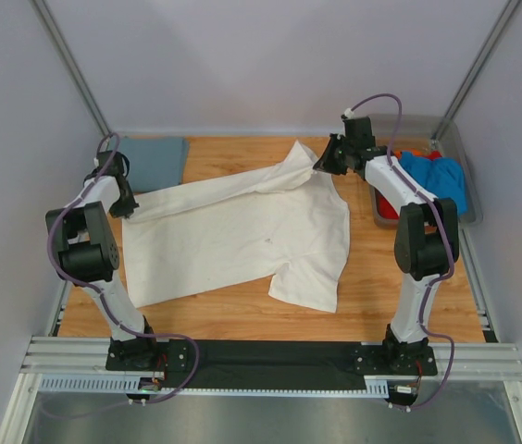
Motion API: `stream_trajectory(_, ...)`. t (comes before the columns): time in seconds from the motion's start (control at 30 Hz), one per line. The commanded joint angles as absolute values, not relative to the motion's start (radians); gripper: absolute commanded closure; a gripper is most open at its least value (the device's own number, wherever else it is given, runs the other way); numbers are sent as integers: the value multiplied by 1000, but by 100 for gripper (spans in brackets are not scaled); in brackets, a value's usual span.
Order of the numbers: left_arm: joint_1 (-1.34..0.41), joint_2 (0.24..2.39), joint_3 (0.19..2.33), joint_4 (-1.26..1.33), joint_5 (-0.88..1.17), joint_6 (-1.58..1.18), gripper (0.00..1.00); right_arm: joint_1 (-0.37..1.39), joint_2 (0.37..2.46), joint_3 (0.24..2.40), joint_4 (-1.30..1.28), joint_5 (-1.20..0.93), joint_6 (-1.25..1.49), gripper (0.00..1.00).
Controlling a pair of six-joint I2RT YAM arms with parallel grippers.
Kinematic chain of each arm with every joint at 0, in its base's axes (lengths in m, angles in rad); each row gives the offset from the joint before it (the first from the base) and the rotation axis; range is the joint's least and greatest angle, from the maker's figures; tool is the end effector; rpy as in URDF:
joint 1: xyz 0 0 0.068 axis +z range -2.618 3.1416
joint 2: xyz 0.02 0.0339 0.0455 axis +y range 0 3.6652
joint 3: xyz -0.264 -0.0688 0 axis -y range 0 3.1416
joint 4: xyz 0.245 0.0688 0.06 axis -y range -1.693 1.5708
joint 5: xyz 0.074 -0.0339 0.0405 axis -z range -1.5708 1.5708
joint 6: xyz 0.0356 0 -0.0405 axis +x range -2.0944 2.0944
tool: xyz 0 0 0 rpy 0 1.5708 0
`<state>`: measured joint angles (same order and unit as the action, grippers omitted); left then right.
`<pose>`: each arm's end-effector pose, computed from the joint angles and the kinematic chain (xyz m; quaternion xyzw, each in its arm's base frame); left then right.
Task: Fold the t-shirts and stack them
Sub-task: Fold the tshirt
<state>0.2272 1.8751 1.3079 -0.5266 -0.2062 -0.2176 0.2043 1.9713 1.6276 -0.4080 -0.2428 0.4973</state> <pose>0.3763 0.0945 0.1876 -0.2369 0.9374 0.1011 0.2345 0.4420 0.1003 0.2564 0.0852 0.9078 0.2402 0.3330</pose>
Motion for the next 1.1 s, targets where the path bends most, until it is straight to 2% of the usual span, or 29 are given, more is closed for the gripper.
stream_trajectory(0.0,255,1881,1350,-529,-268,-225,100,210,1953,1626,-406,-247,495,100)
stream_trajectory(0.57,268,1936,1347,-580,-196,-256,99,213,1982,1649,-524,-222,502,100)
stream_trajectory(0.67,267,1882,1310,-597,-238,-310,75,219,1962,1597,-554,-241,518,100)
stream_trajectory(0.7,267,1832,1283,-595,-259,-337,64,222,1950,1586,-567,-244,514,99)
stream_trajectory(0.77,268,1789,1267,-597,-275,-351,56,233,1941,1556,-606,-226,503,93)
stream_trajectory(0.93,267,1730,1334,-652,-290,-359,55,232,1922,1543,-655,-251,517,98)
stream_trajectory(1.07,268,1735,1382,-678,-270,-379,55,232,1862,1450,-582,-276,552,100)
